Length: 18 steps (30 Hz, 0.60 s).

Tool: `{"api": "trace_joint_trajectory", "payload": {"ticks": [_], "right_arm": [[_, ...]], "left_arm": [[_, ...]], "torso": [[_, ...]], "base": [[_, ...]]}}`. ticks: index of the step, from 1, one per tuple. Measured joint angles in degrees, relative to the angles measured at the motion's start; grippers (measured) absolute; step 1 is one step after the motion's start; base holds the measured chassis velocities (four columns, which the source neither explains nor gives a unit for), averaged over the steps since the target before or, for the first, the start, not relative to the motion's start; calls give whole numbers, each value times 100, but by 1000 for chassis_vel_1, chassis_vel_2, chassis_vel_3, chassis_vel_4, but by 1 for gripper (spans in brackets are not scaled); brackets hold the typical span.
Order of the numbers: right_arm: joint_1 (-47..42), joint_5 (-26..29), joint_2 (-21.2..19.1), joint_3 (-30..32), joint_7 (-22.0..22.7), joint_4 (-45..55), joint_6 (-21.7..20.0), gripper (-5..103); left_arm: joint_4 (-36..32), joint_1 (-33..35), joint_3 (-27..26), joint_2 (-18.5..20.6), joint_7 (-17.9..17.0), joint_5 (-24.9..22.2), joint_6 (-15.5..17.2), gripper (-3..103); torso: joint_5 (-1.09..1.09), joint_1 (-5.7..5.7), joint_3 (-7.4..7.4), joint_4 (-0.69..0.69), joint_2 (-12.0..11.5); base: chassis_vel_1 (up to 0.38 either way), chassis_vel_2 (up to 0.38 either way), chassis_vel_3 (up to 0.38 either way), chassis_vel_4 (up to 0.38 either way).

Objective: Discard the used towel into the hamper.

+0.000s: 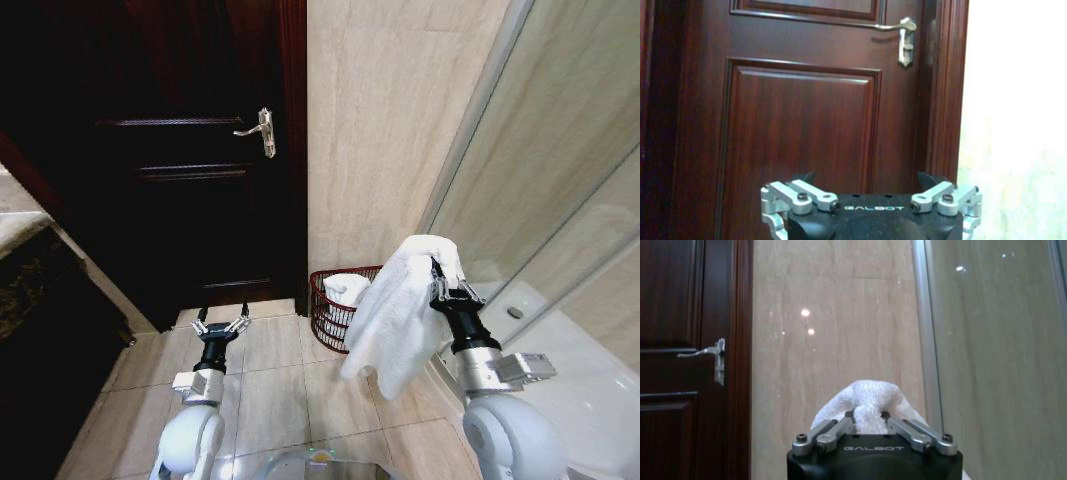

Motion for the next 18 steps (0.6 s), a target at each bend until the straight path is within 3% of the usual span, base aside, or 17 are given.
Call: {"api": "trace_joint_trajectory", "payload": {"ticks": [18], "right_arm": [[195, -196, 118, -51, -120, -46, -1, 12]], "left_arm": [[174, -32, -84, 15, -49, -54, -105, 100]], "torso": [[0, 160, 238, 0, 399]], "base": [[0, 0, 0, 0]]}}
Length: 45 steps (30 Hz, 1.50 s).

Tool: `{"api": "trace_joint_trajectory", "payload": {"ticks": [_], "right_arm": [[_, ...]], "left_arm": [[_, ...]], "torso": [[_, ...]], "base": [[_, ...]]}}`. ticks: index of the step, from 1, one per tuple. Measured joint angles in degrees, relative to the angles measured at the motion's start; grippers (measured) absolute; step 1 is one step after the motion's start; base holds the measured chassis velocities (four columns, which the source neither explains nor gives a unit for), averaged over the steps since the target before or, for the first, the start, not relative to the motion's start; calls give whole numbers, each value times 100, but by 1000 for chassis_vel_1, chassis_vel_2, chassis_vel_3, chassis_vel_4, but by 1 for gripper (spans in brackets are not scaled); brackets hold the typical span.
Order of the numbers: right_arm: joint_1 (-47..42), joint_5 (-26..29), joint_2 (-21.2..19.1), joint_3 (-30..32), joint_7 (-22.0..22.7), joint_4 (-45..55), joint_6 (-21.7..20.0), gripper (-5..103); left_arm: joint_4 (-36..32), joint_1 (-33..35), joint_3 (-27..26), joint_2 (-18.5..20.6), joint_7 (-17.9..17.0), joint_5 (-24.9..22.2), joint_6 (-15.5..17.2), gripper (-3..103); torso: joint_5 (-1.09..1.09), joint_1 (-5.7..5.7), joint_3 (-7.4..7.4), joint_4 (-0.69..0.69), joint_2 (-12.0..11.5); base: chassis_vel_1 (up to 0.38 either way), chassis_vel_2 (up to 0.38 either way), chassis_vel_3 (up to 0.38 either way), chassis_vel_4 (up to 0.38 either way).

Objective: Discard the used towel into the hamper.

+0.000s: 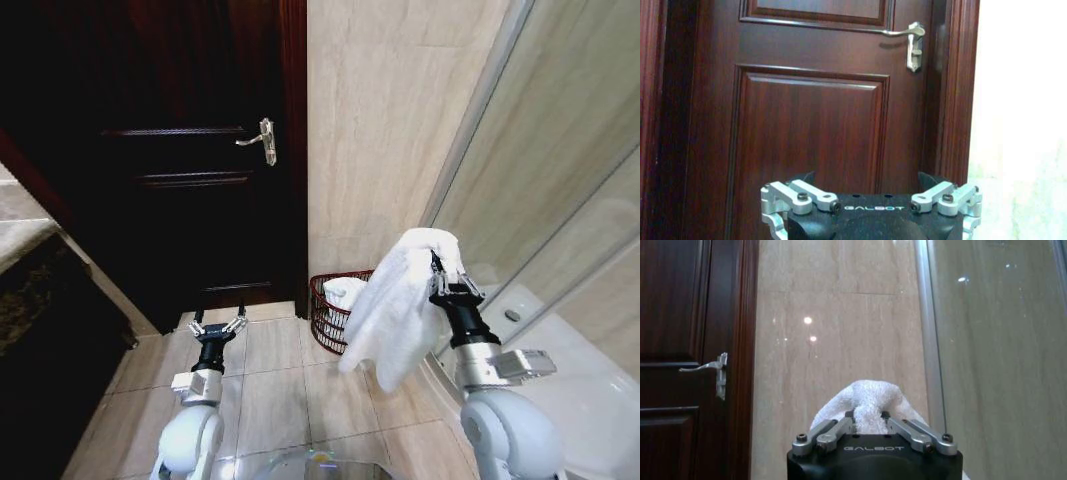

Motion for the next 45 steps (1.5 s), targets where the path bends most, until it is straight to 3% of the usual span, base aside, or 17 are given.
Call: {"api": "trace_joint_trajectory", "payload": {"ticks": [31, 38, 45], "right_arm": [[-65, -234, 113, -25, -92, -19, 62, 12], [34, -310, 80, -9, -241, -159, 61, 12], [104, -279, 71, -26, -309, -236, 60, 12]], "left_arm": [[336, -121, 36, 92, 174, -77, -154, 100], [430, 6, 83, 66, 516, 105, -787, 100], [591, -24, 72, 91, 519, 119, -911, 100]], "torso": [[0, 311, 427, 0, 739], [2, 362, 486, 1, 849], [0, 362, 482, 0, 844]], "base": [[0, 0, 0, 0], [0, 0, 0, 0], [0, 0, 0, 0]]}}
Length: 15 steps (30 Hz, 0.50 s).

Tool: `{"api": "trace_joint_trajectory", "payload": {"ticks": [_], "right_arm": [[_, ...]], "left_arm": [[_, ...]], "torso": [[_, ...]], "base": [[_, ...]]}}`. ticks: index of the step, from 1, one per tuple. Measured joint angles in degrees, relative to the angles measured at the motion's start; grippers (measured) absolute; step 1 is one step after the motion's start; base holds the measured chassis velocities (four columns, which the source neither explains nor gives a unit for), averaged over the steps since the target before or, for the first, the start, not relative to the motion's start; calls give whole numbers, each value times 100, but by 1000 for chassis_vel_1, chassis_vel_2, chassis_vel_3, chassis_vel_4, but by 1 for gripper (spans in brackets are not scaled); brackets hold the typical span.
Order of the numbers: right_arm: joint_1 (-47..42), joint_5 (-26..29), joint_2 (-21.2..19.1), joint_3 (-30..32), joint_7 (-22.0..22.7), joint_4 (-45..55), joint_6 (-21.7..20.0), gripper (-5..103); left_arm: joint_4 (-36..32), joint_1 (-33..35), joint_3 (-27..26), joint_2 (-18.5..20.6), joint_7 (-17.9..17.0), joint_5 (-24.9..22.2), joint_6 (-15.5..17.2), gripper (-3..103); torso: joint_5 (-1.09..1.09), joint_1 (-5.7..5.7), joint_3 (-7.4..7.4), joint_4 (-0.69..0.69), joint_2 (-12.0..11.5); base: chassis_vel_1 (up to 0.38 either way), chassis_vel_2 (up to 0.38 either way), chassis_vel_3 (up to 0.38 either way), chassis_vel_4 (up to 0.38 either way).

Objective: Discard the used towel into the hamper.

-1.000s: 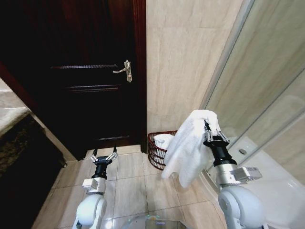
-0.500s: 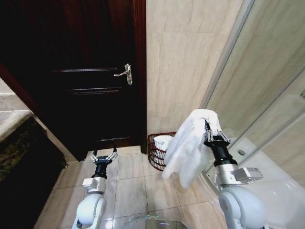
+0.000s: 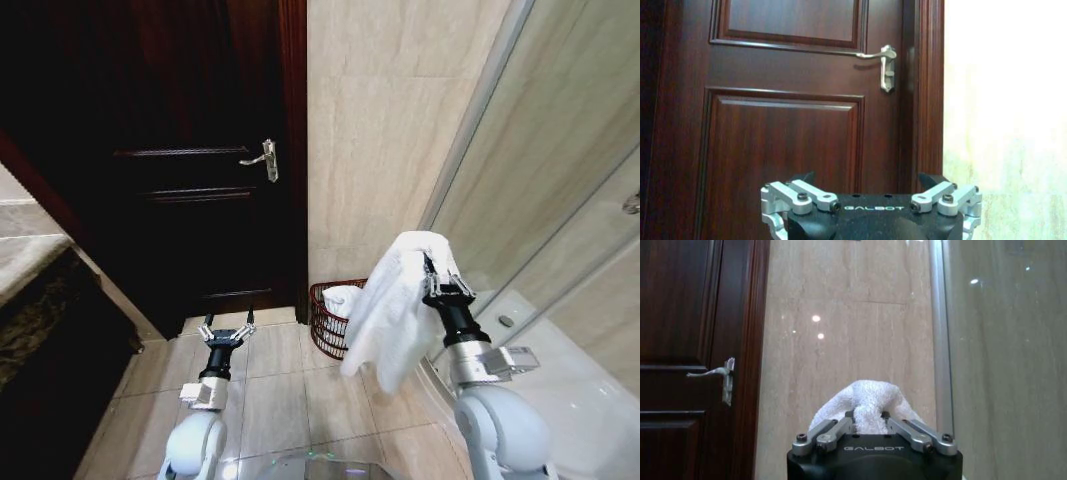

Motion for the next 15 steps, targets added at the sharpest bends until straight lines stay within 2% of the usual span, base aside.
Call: {"api": "trace_joint_trajectory", "payload": {"ticks": [15], "right_arm": [[322, 189, -70, -18, -125, -293, -30, 12]], "left_arm": [[20, 40, 5, -37, 106, 26, -50, 100]], "torso": [[0, -15, -19, 0, -34]], "base": [[0, 0, 0, 0]]}}
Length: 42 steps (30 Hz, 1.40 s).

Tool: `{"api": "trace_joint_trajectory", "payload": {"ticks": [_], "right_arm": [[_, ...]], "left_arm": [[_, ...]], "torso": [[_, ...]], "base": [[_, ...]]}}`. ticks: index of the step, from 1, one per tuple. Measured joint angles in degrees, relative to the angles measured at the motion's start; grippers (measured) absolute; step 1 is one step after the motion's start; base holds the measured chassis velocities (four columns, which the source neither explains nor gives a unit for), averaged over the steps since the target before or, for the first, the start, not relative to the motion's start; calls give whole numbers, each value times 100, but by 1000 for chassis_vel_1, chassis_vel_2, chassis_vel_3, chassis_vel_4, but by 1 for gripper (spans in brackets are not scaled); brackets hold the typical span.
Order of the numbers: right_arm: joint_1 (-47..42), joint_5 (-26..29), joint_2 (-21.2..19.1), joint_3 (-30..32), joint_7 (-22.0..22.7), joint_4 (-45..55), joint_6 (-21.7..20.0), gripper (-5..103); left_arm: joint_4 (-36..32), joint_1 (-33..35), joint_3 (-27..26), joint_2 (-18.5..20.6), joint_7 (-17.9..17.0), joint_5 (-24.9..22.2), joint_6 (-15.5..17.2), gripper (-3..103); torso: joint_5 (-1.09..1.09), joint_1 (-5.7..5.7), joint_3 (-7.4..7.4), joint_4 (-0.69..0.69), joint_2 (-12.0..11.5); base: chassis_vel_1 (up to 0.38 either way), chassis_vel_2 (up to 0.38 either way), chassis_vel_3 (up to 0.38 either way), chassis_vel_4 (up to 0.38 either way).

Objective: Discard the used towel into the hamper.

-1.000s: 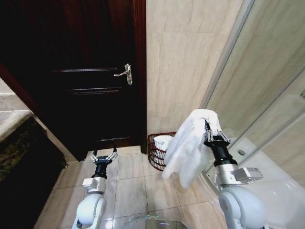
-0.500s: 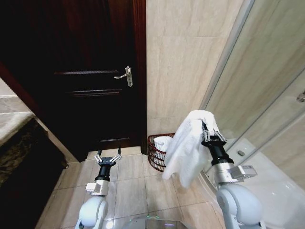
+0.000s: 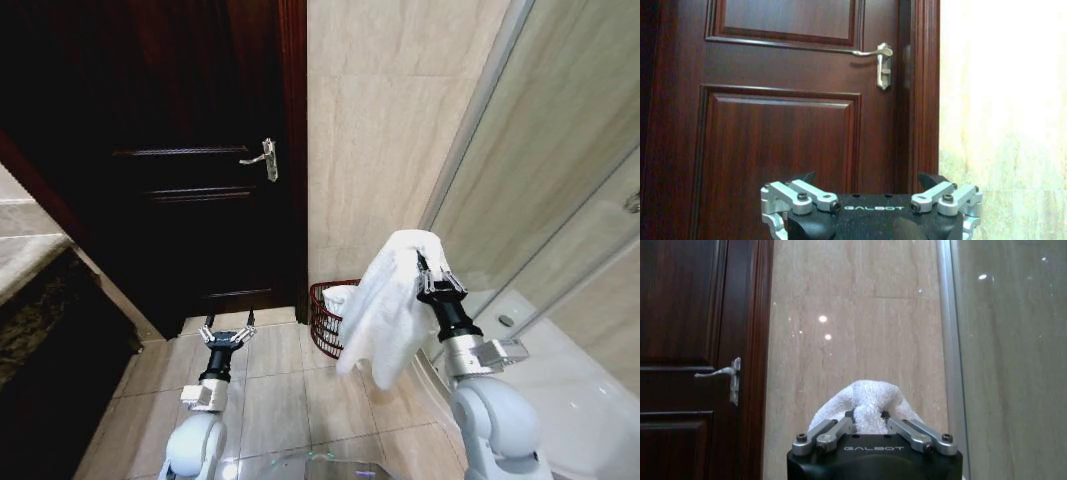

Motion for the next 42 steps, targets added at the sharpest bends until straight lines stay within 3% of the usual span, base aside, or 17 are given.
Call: {"api": "trace_joint_trajectory", "payload": {"ticks": [31, 39, 42], "right_arm": [[41, 100, -28, 27, -14, 86, -32, 12], [373, 1289, -516, 135, 414, 539, -516, 12], [1172, 2285, -1269, 270, 916, 588, -926, 12]], "left_arm": [[-67, -41, -1, 79, -153, -20, 134, 100], [105, -128, 37, 70, -136, -22, 132, 100], [167, -136, 21, 33, -125, -3, 132, 100]], "torso": [[0, -11, -14, 0, -26], [0, -10, -15, -3, -28], [2, -13, -16, 0, -28]], "base": [[-32, 28, 34, -35], [-57, 55, 60, -53], [0, 0, 0, 0]]}}
